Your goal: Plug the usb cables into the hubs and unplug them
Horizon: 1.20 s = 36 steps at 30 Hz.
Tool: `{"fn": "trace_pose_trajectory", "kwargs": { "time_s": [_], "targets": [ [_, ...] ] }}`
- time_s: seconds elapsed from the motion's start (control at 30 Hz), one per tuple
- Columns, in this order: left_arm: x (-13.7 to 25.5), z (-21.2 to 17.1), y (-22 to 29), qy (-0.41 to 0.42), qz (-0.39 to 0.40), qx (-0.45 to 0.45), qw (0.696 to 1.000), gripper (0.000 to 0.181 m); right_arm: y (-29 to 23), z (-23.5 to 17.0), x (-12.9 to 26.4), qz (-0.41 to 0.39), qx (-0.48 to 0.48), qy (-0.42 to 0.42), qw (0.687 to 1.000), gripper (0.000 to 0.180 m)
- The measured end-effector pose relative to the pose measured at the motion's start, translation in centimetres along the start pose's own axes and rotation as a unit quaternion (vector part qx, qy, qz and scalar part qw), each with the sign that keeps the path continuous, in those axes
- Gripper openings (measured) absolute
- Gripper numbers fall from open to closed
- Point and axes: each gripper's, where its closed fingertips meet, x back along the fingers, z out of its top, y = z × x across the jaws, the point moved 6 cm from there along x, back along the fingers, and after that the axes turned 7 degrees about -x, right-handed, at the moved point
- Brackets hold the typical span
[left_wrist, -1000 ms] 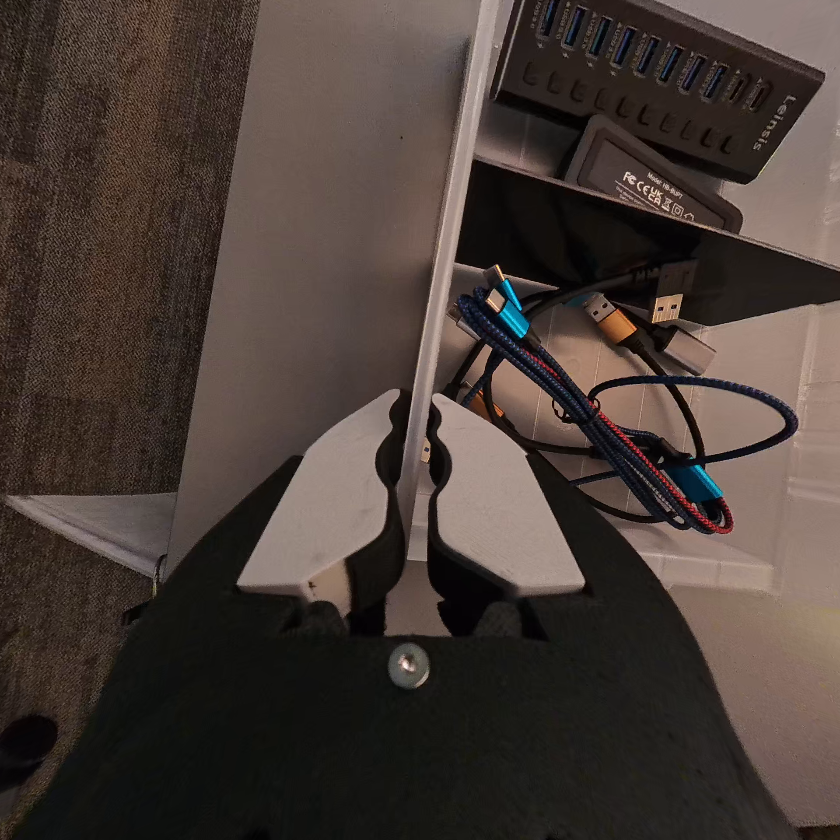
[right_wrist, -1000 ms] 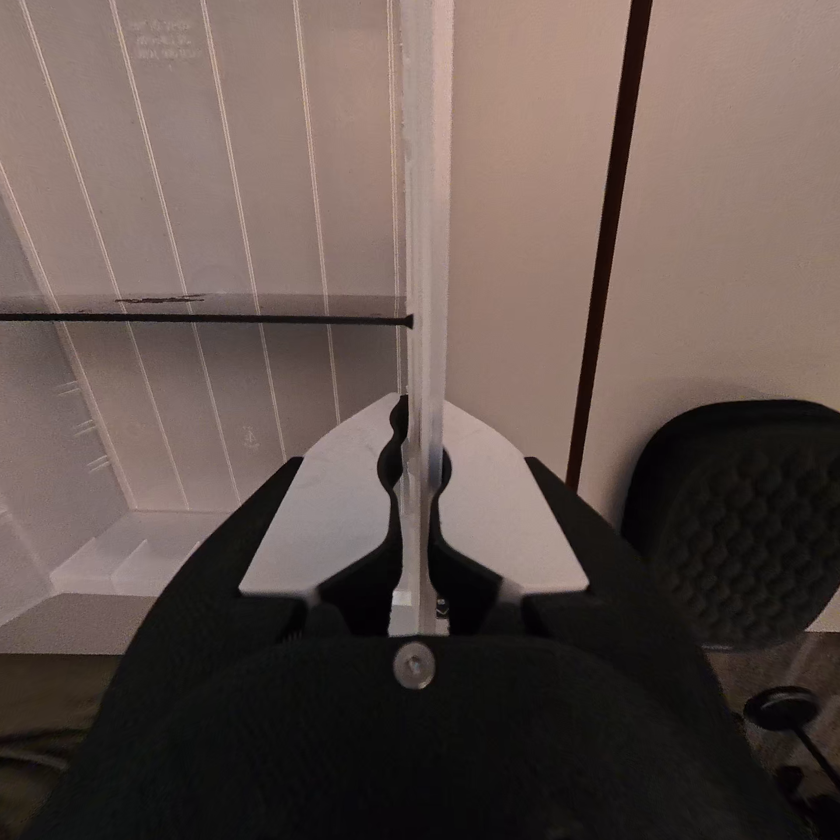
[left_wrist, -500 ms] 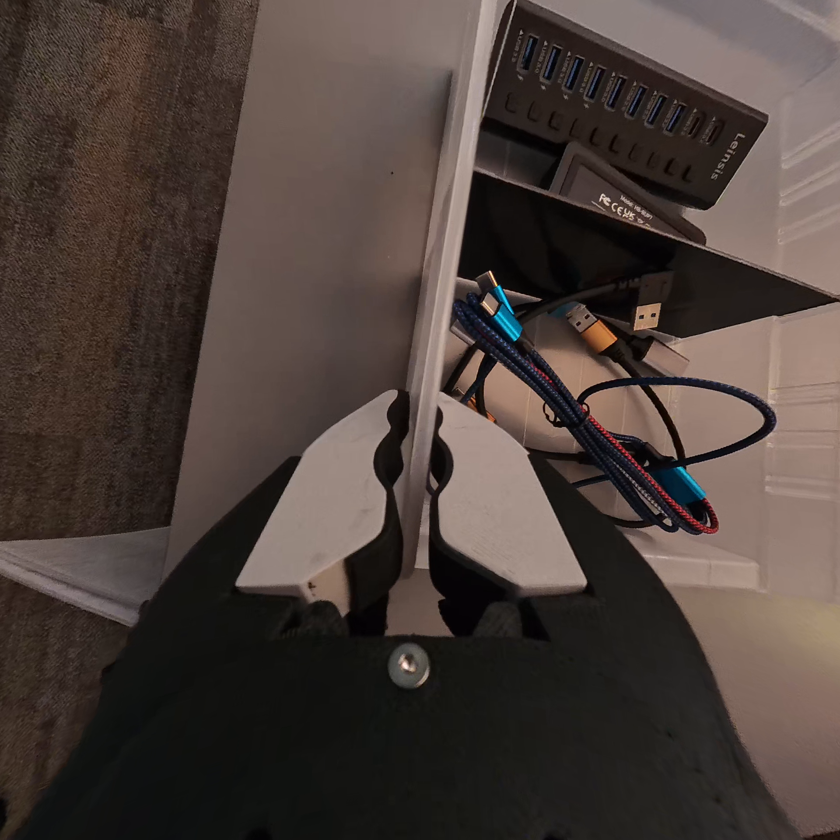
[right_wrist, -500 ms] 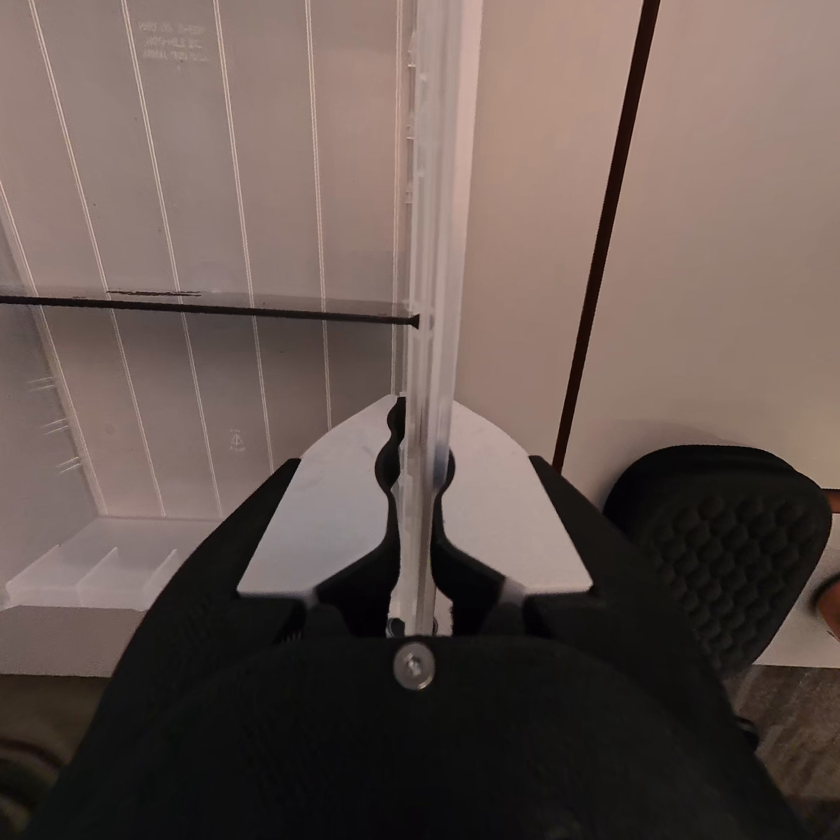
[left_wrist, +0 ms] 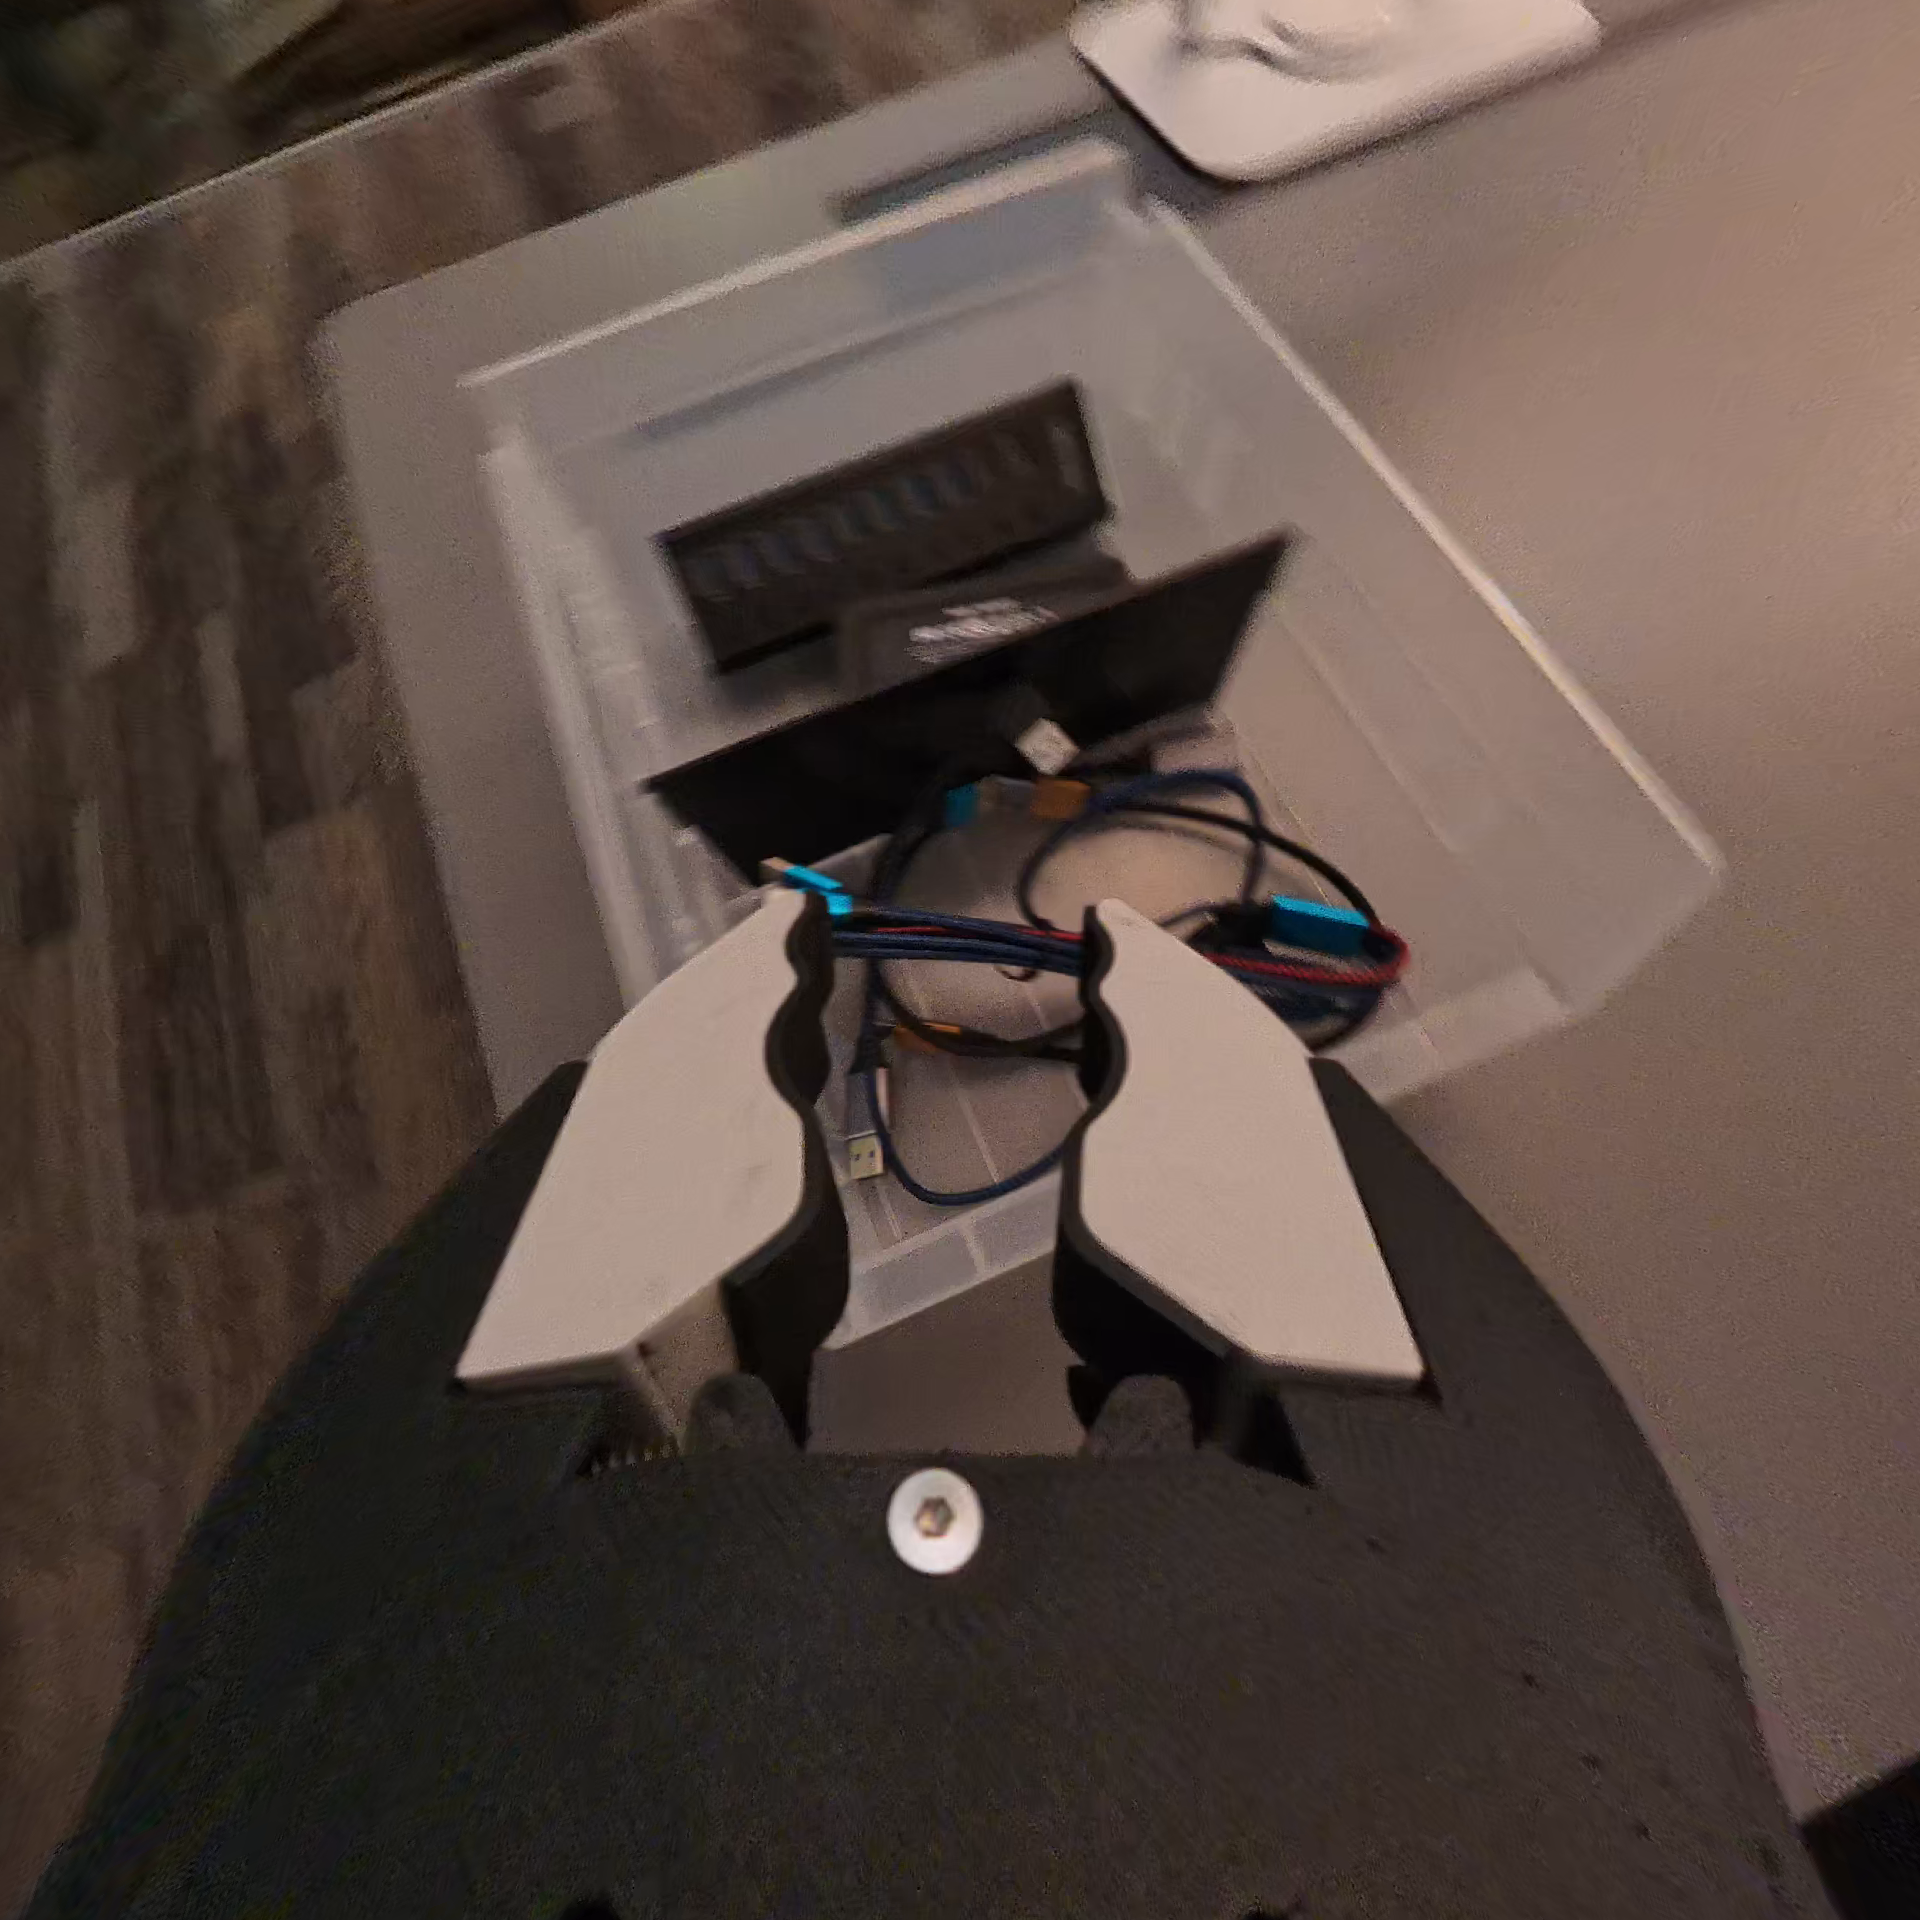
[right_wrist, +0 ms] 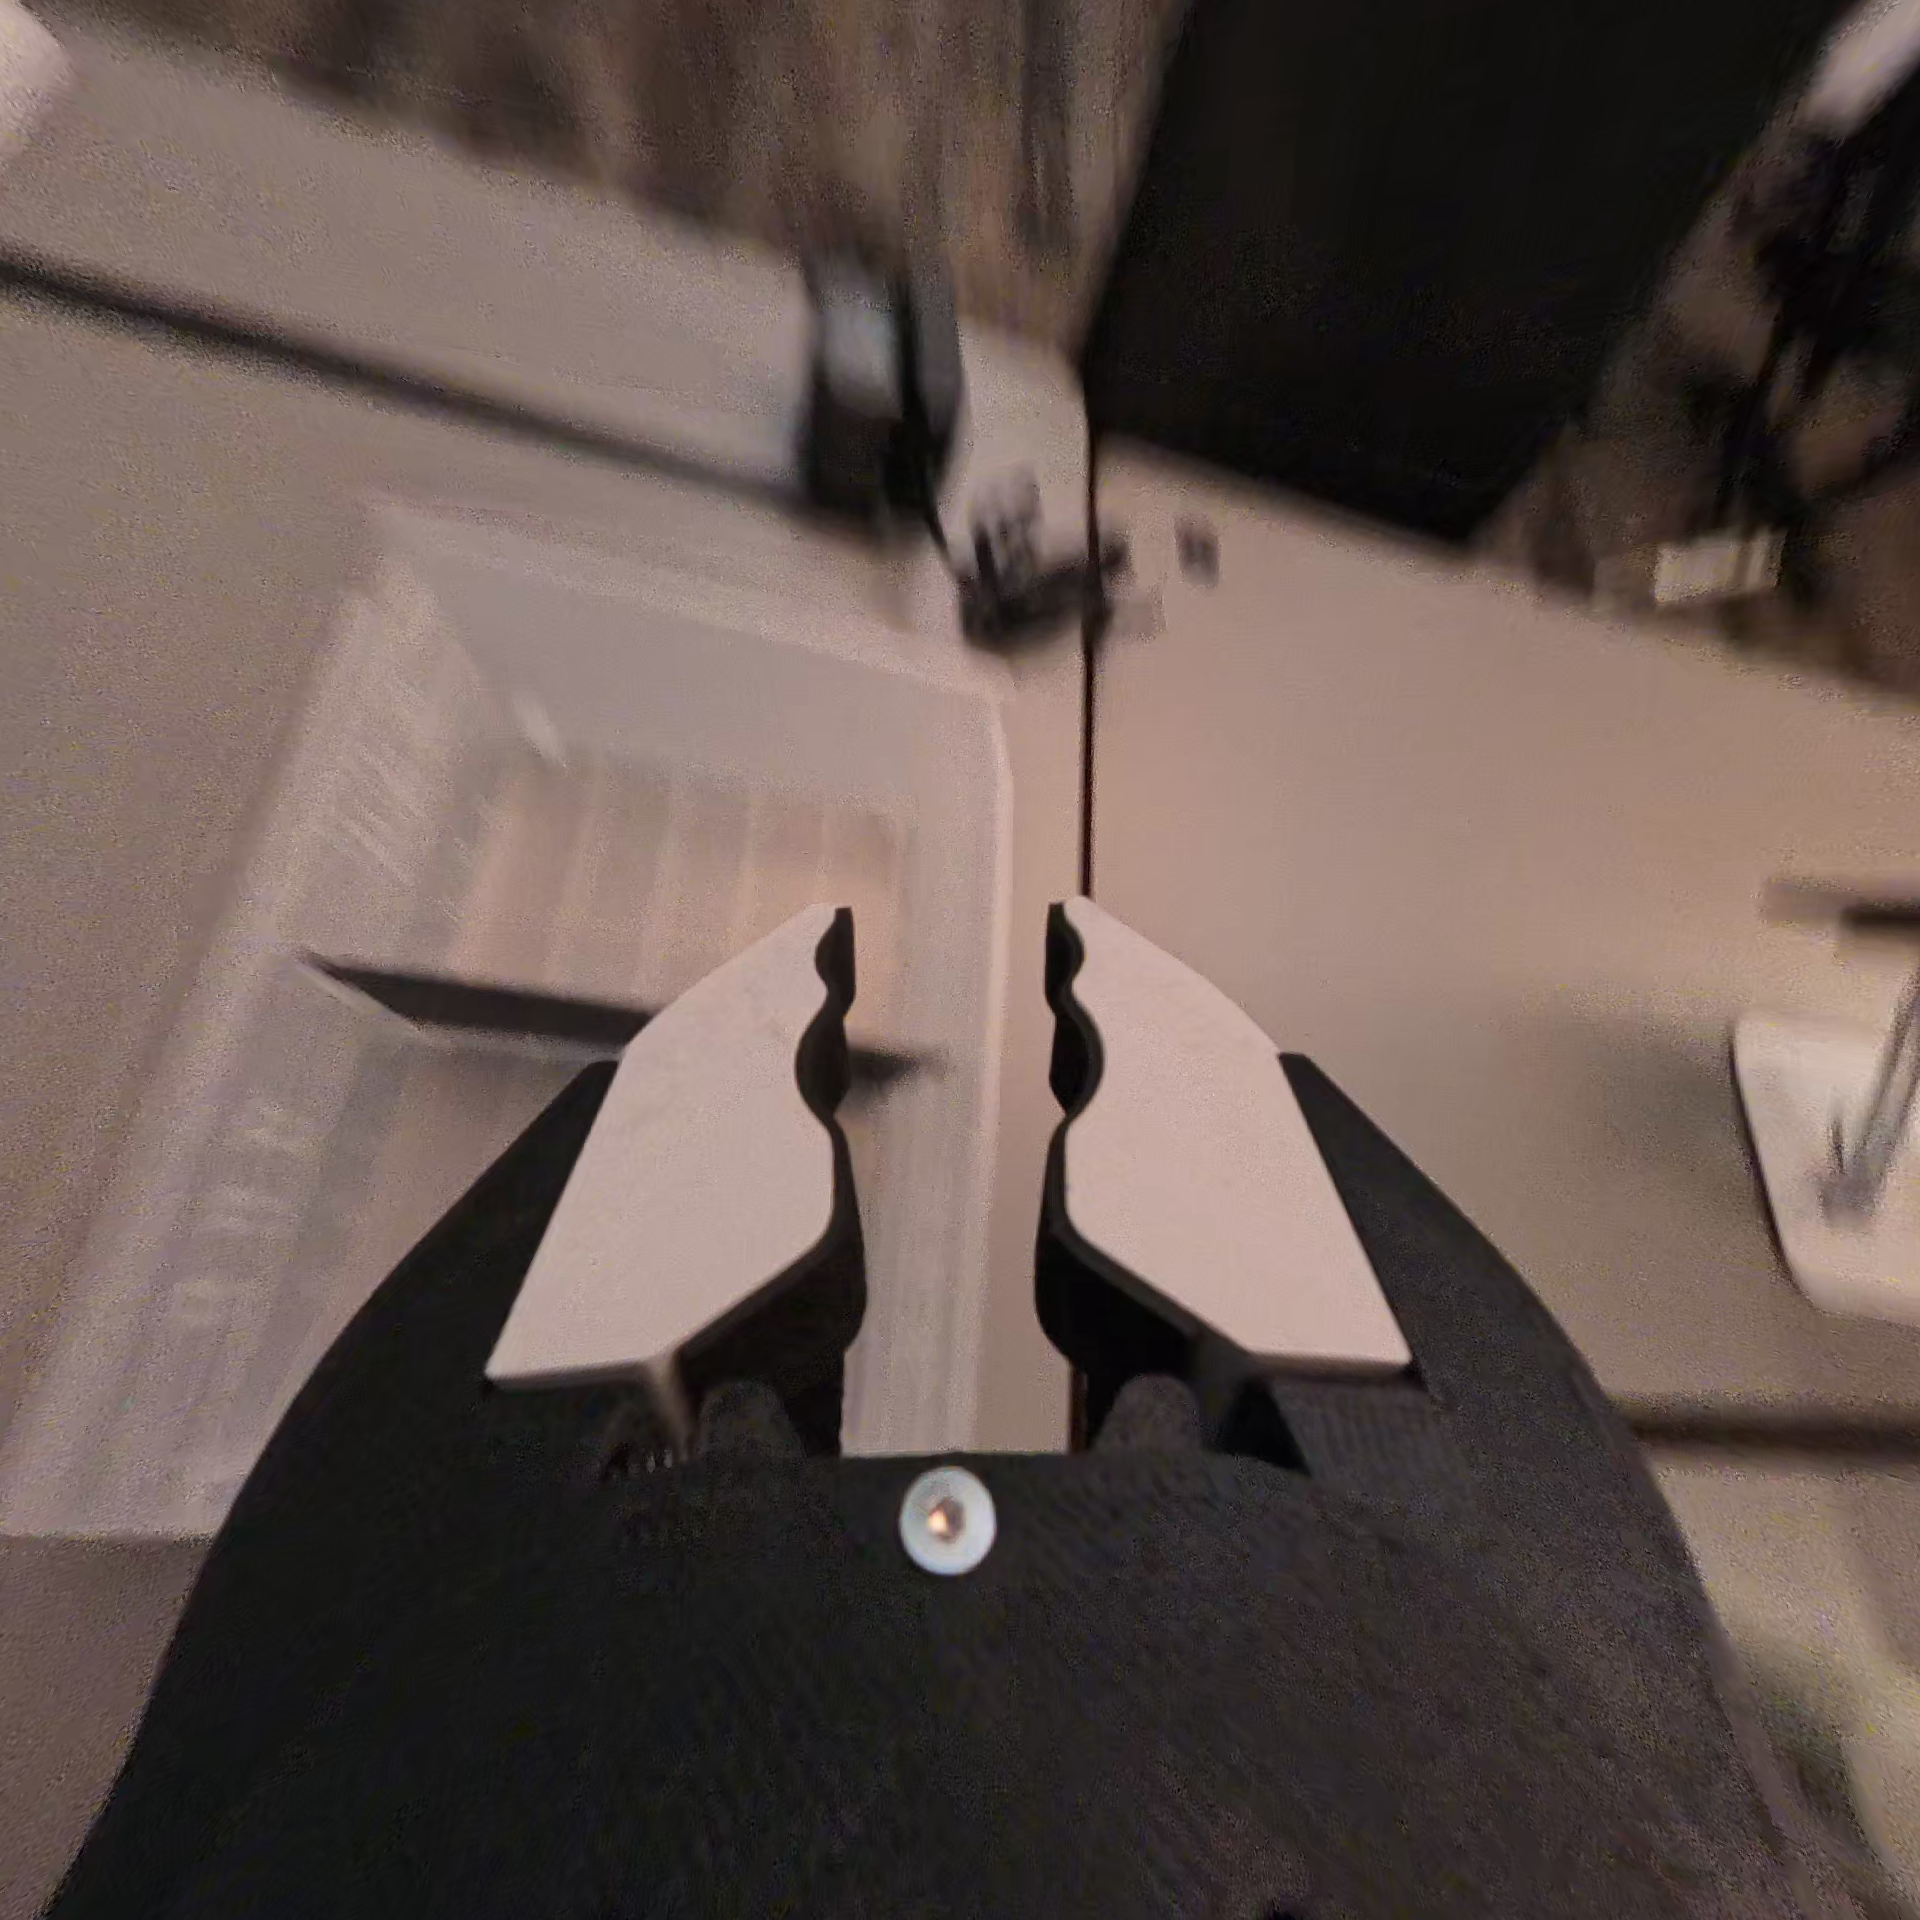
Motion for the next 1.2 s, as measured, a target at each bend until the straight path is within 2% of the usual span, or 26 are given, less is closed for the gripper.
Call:
{"fn": "trace_pose_trajectory", "kwargs": {
  "time_s": [0.03, 0.07, 0.1, 0.17, 0.33, 0.43, 0.57, 0.63, 0.7, 0.8, 0.9, 1.03, 1.2],
  "targets": [
    [-0.6, 0.1, 1.1, -0.018, -0.025, -0.052, 0.998, 0.051, -1.7, 2.1, 1.5, 0.029, 0.009, 0.073, 0.997, 0.036],
    [-1.3, 0.1, 2.1, -0.037, -0.052, -0.1, 0.993, 0.053, -3.6, 4.0, 2.9, 0.063, 0.012, 0.137, 0.988, 0.036],
    [-2.0, 0.1, 2.9, -0.054, -0.073, -0.137, 0.986, 0.048, -5.6, 5.5, 4.2, 0.099, 0.012, 0.191, 0.977, 0.037],
    [-3.4, 0.0, 3.3, -0.096, -0.079, -0.203, 0.971, 0.052, -9.8, 7.7, 6.2, 0.174, 0.018, 0.261, 0.949, 0.037],
    [-5.8, -1.3, 3.1, -0.243, -0.068, -0.352, 0.901, 0.05, -19.2, 10.1, 8.4, 0.313, 0.04, 0.306, 0.898, 0.037],
    [-7.3, -2.0, 2.5, -0.281, -0.071, -0.387, 0.875, 0.053, -23.5, 10.6, 9.4, 0.377, 0.048, 0.32, 0.868, 0.037],
    [-9.5, -3.0, 2.2, -0.295, -0.088, -0.376, 0.874, 0.064, -27.7, 10.9, 10.3, 0.468, 0.036, 0.32, 0.823, 0.036],
    [-9.7, -3.0, 2.4, -0.277, -0.101, -0.379, 0.877, 0.052, -29.0, 11.1, 10.5, 0.5, 0.026, 0.327, 0.801, 0.036],
    [-9.2, -2.8, 2.7, -0.25, -0.105, -0.388, 0.881, 0.031, -29.7, 11.2, 10.7, 0.529, 0.016, 0.328, 0.783, 0.036],
    [-7.7, -2.4, 2.8, -0.248, -0.108, -0.379, 0.885, 0.018, -29.7, 11.2, 10.5, 0.556, -0.007, 0.33, 0.763, 0.035],
    [-5.6, -1.0, 2.5, -0.231, -0.093, -0.375, 0.893, 0.015, -28.7, 11.1, 10.0, 0.555, -0.029, 0.344, 0.757, 0.029],
    [-2.2, 2.7, 1.8, -0.2, -0.053, -0.351, 0.913, 0.014, -27.0, 11.1, 9.2, 0.504, -0.033, 0.345, 0.791, 0.024],
    [1.8, 9.1, 1.2, -0.139, 0.022, -0.345, 0.928, 0.014, -25.7, 10.4, 10.1, 0.466, -0.01, 0.354, 0.811, 0.023]
  ]
}}
